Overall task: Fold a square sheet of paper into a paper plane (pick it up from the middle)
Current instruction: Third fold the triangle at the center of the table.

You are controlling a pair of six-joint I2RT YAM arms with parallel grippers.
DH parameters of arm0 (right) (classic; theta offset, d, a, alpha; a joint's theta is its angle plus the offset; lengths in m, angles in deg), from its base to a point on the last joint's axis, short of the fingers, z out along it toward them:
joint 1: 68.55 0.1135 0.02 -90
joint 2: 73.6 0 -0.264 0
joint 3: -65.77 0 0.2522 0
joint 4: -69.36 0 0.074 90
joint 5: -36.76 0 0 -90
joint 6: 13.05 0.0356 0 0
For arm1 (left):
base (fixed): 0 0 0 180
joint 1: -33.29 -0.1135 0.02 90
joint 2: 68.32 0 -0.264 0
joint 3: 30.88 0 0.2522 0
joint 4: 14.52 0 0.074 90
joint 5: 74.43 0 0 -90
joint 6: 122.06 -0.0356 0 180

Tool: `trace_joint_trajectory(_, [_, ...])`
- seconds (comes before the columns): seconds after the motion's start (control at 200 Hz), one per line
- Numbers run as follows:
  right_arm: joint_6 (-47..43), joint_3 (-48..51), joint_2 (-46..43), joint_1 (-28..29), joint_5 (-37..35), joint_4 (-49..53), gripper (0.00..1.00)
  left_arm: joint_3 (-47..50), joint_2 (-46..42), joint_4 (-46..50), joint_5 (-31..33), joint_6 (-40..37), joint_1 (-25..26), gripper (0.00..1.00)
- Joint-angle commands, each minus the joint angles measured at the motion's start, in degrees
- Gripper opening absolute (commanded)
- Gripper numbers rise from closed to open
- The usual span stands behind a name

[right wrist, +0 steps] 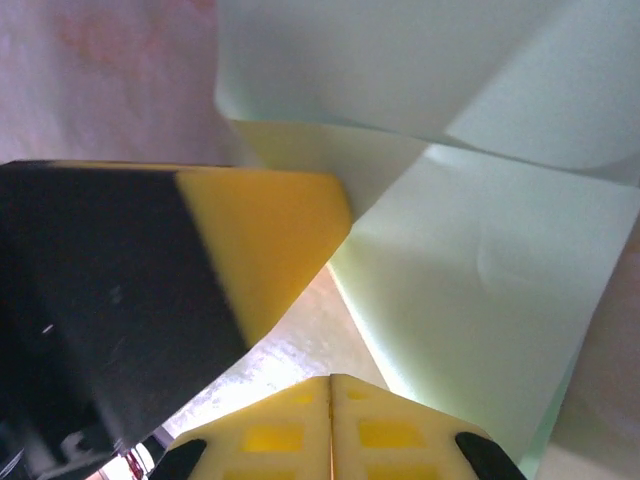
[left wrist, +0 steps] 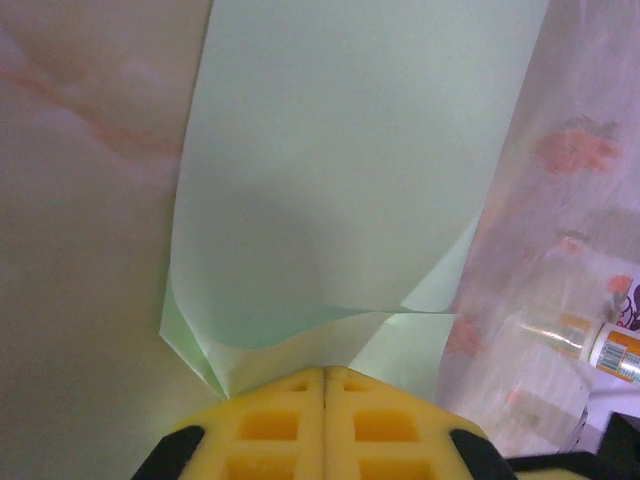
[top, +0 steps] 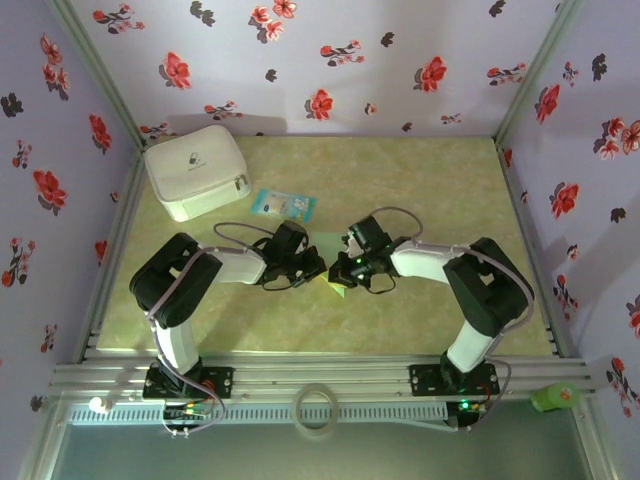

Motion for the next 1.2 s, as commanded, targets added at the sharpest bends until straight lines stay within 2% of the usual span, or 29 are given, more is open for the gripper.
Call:
trace_joint_trajectory(0.0, [1.0,-1.8,1.4,-0.4,0.7,0.5,0.08,0.3,2.4,5.1,2.1,-1.4,0.0,0.0])
trace_joint_trajectory(0.535, [0.6,5.2,4.0,-2.4,-1.5,0.4,0.06,-2.5,0.0,5.6,1.3,-4.6,0.0,0.0])
trace_joint_trajectory(0.645, [-0.5,5.3,3.8,-2.4,-1.6,1.1,0.06,-4.0,-2.5,6.8,1.5,-6.0,0.0,0.08])
trace_joint_trajectory(0.705, [-0.9,4.9,3.5,-2.4,-1.7,1.5,0.06,-4.2,-3.8,7.3,1.7,-6.1,0.1,0.09])
trace_joint_trajectory(0.885, [-1.3,4.2,3.0,-2.4,-2.2,1.7,0.05,-3.0,-4.5,7.0,-0.5,-3.8,1.2,0.0])
trace_joint_trajectory(1.045, [-1.4,4.1,3.1,-2.4,-2.4,1.6,0.05,-4.5,-1.2,6.6,-2.7,-3.9,2.0,0.0])
trace_joint_trajectory(1.195, [-1.7,4.6,3.2,-2.4,-2.5,1.8,0.05,-5.3,1.3,9.1,-0.3,-3.6,1.8,0.0])
